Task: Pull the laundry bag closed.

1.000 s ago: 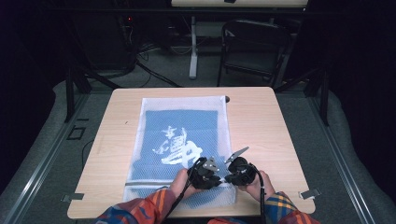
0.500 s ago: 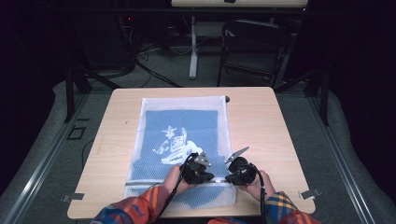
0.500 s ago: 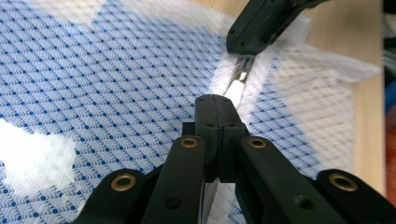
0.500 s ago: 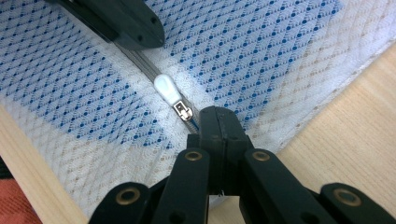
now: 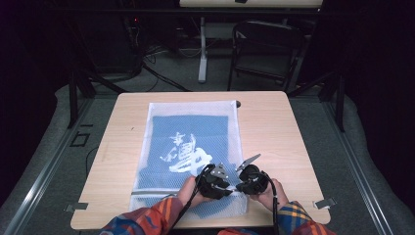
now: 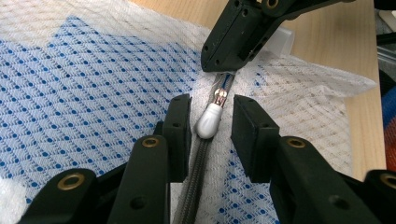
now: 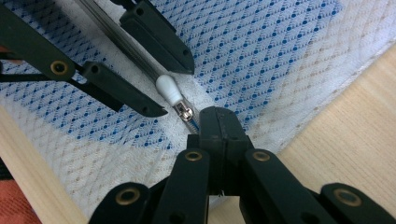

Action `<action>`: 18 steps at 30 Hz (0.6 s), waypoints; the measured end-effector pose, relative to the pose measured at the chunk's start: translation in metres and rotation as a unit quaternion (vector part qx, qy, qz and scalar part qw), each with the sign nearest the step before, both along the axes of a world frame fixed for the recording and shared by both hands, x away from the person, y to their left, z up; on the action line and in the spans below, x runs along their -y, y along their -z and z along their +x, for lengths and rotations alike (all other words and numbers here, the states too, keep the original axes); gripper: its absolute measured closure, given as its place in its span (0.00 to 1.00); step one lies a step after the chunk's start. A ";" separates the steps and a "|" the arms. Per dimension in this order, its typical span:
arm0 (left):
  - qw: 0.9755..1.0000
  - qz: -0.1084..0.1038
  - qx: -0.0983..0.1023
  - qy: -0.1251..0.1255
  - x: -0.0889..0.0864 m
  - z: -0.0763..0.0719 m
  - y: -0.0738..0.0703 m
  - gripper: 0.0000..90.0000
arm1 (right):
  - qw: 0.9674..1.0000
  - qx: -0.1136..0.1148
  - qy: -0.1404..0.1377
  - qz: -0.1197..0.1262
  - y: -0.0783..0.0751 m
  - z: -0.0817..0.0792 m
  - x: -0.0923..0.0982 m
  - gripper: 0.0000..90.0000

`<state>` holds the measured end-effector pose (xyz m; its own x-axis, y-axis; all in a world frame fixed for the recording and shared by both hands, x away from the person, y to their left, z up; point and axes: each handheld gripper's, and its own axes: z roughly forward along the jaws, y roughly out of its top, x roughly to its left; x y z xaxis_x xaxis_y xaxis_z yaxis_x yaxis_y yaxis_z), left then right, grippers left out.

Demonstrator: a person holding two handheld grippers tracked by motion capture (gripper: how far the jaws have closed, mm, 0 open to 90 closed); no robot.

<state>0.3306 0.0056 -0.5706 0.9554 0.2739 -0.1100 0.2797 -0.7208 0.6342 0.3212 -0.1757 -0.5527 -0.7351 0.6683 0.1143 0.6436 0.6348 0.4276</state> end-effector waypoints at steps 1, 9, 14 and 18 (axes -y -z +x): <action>1.000 0.000 0.000 0.000 0.000 0.000 0.000 0.77 | 1.000 0.000 0.000 0.000 0.000 0.000 0.000 1.00; 1.000 -0.013 -0.002 0.008 0.003 0.000 0.003 0.89 | 1.000 0.000 0.003 0.002 0.001 0.001 0.001 1.00; 1.000 -0.011 -0.004 0.008 0.005 0.000 0.003 0.87 | 1.000 -0.002 0.003 0.003 0.001 0.001 0.002 1.00; 1.000 -0.026 -0.011 0.010 0.003 0.002 0.005 0.90 | 1.000 -0.003 0.003 0.005 0.001 0.001 0.002 1.00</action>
